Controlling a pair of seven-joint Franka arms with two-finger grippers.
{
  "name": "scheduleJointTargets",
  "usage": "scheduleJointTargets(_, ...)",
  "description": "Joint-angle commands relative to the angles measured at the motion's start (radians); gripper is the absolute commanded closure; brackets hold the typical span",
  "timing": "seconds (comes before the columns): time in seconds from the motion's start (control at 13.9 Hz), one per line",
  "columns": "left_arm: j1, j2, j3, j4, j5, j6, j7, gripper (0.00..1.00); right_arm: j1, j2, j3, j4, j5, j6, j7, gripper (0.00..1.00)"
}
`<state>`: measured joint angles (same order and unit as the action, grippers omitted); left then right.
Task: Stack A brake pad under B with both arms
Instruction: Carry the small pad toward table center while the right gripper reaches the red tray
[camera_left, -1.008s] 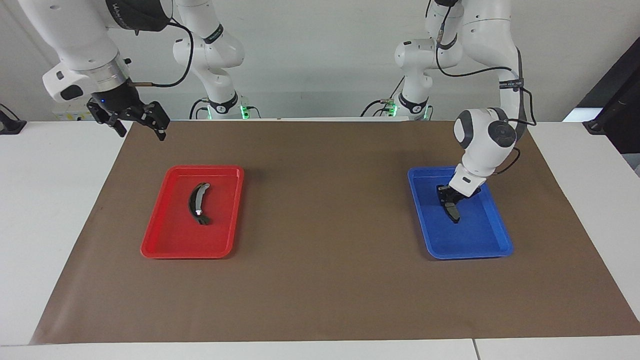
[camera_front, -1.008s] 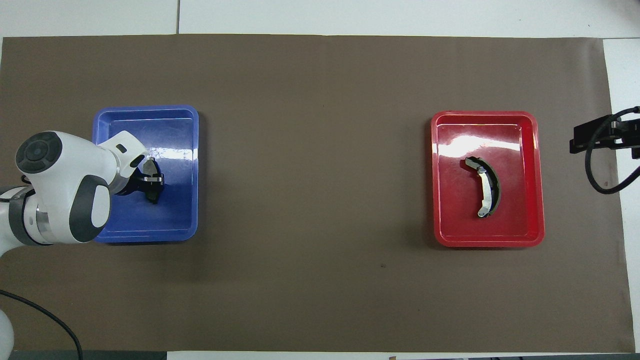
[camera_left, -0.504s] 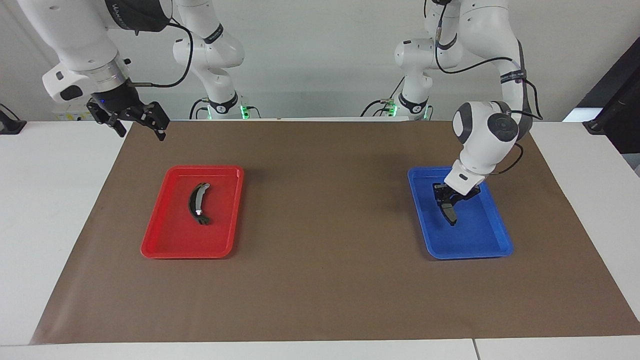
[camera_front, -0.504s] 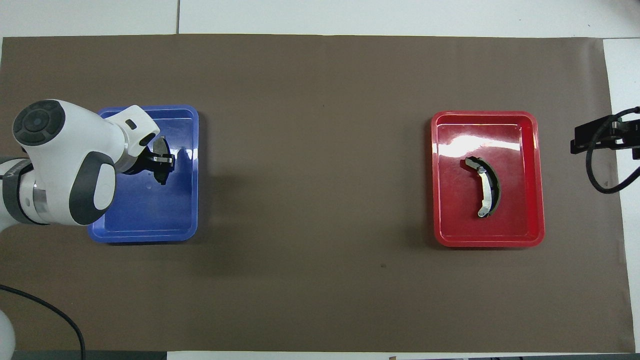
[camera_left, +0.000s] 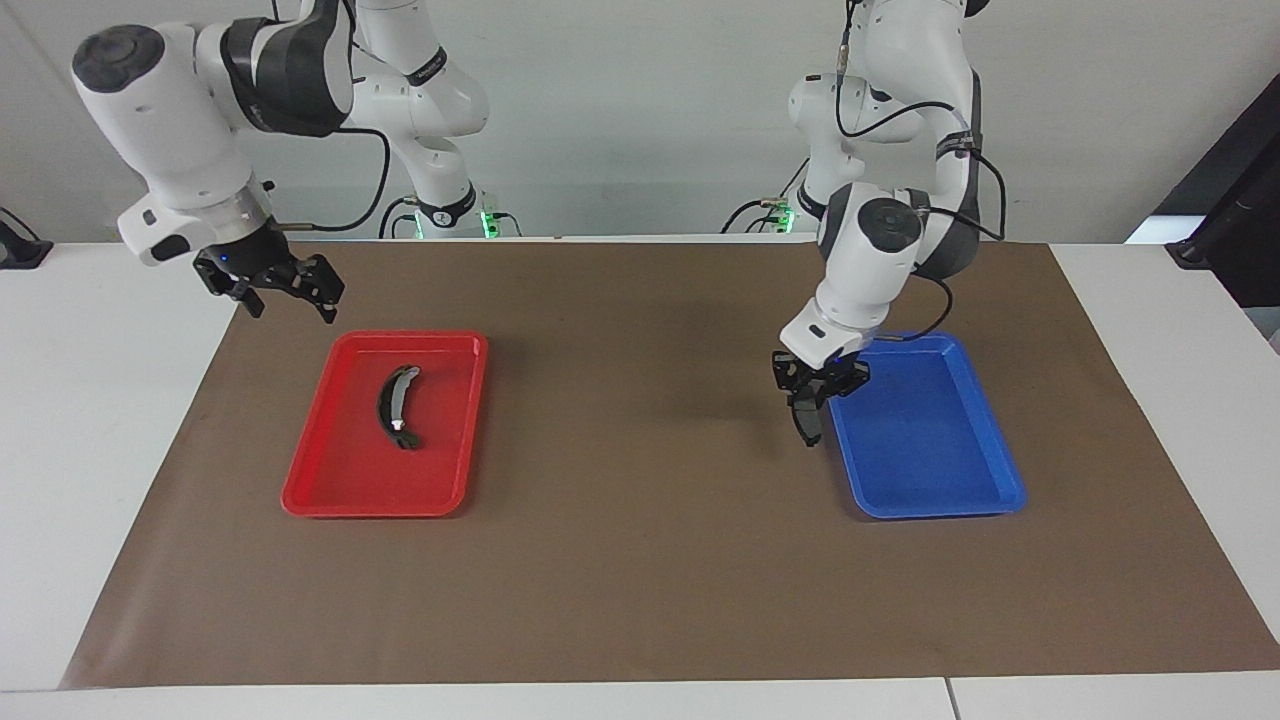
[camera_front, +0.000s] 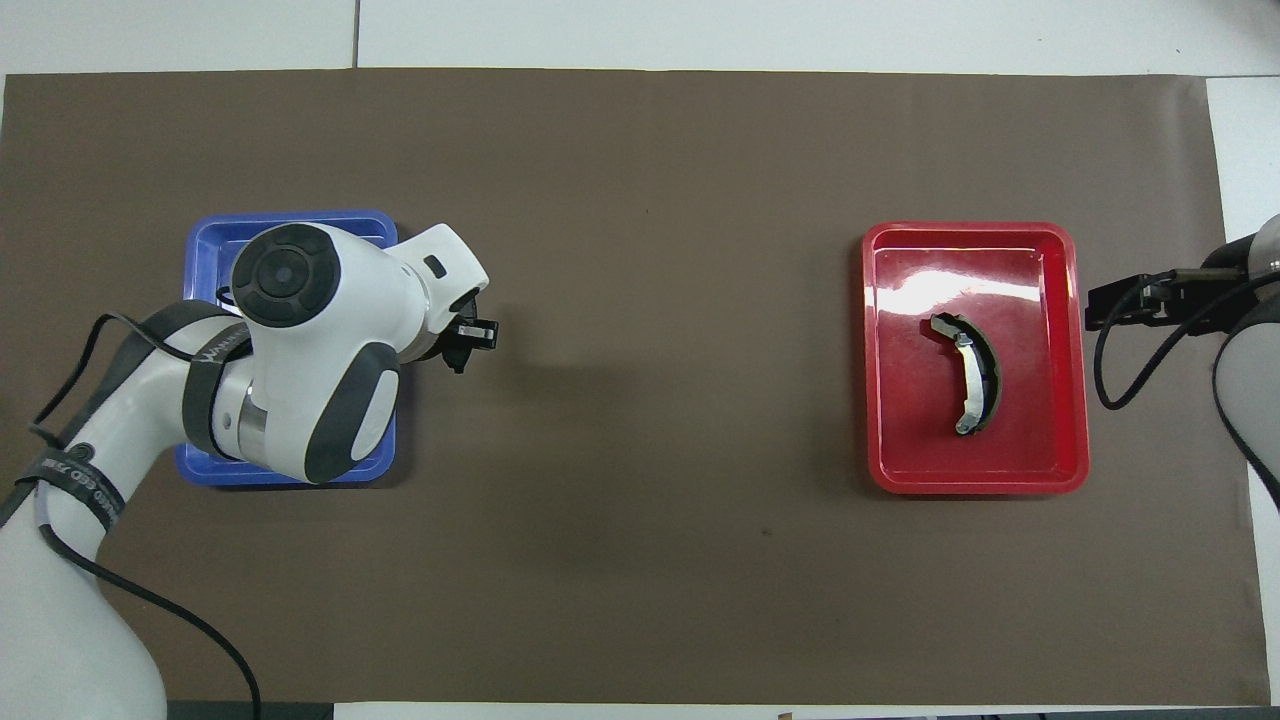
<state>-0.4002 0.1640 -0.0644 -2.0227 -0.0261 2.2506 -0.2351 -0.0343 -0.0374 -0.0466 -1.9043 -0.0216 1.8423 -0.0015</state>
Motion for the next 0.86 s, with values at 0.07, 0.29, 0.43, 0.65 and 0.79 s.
scheduleJointTargets(0.07, -0.136, 0.101, 0.014, 0.028, -0.009, 0.064, -0.241, 0.99, -0.007, -0.019, 0.008, -0.261, 0.045, 0.275, -0.072, 0.00)
scheduleJointTargets(0.29, -0.193, 0.196, 0.014, 0.108, -0.011, 0.059, -0.327, 0.99, 0.007, 0.014, 0.011, -0.395, 0.048, 0.501, -0.090, 0.00)
scheduleJointTargets(0.43, -0.239, 0.238, 0.015, 0.151, -0.009, 0.066, -0.394, 0.99, 0.036, 0.030, 0.011, -0.429, 0.048, 0.567, -0.097, 0.00)
scheduleJointTargets(0.65, -0.246, 0.252, 0.014, 0.157, -0.011, 0.084, -0.397, 0.99, 0.037, 0.092, 0.011, -0.435, 0.048, 0.618, -0.101, 0.00)
scheduleJointTargets(0.79, -0.247, 0.252, 0.014, 0.151, -0.011, 0.105, -0.397, 0.99, 0.039, 0.103, 0.011, -0.437, 0.048, 0.633, -0.112, 0.00)
